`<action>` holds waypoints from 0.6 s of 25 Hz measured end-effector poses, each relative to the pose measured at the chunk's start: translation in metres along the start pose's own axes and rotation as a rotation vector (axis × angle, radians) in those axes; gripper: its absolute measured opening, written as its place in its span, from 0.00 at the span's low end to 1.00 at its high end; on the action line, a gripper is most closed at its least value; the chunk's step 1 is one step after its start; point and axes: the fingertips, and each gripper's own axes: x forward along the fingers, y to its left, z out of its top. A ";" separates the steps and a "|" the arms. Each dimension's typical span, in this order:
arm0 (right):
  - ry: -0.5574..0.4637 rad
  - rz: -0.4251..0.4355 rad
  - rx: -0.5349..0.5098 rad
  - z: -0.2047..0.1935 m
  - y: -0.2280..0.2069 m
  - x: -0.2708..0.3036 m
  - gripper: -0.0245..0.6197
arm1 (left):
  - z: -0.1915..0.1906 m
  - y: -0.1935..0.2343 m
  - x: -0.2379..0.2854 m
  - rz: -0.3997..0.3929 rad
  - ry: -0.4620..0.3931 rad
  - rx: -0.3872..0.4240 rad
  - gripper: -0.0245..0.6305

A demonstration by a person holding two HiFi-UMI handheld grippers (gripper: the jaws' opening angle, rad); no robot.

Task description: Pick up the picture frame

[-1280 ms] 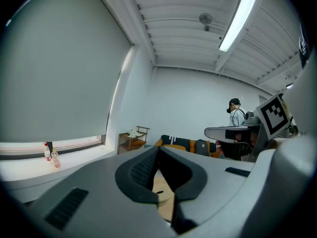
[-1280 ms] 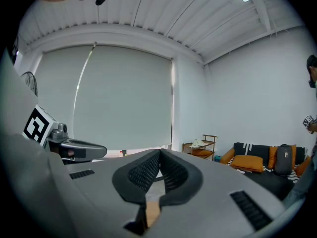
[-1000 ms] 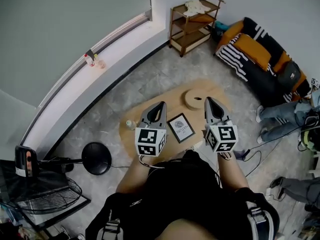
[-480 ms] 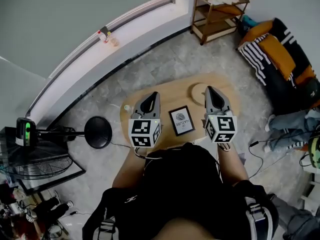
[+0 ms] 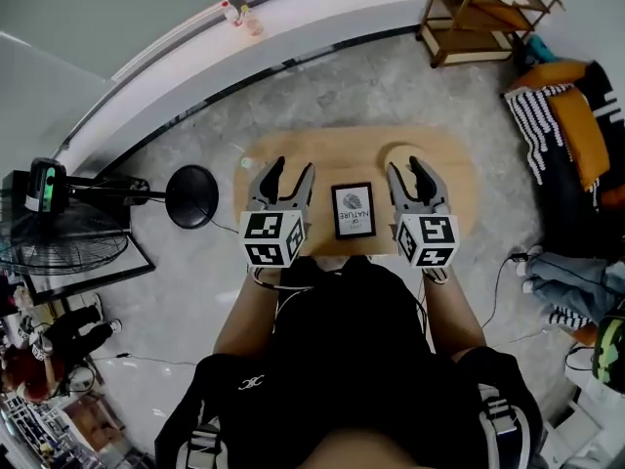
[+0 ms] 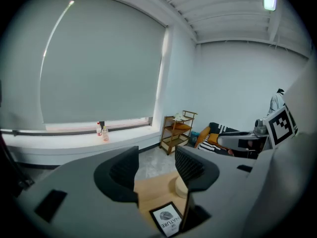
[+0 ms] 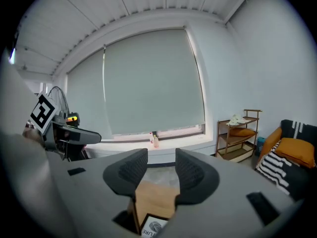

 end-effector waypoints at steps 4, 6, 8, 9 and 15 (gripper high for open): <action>0.095 0.018 0.024 -0.037 0.004 0.018 0.32 | -0.041 0.013 -0.001 0.048 0.084 -0.053 0.39; 0.148 0.015 0.041 -0.060 0.008 0.032 0.32 | -0.066 0.025 0.004 0.062 0.135 -0.072 0.39; 0.210 0.022 0.050 -0.085 0.011 0.045 0.32 | -0.093 0.033 0.010 0.067 0.187 -0.101 0.39; 0.241 0.025 0.051 -0.098 0.012 0.050 0.32 | -0.107 0.035 0.014 0.067 0.213 -0.118 0.39; 0.422 0.021 0.110 -0.181 0.004 0.068 0.32 | -0.195 0.040 0.042 0.048 0.363 -0.201 0.39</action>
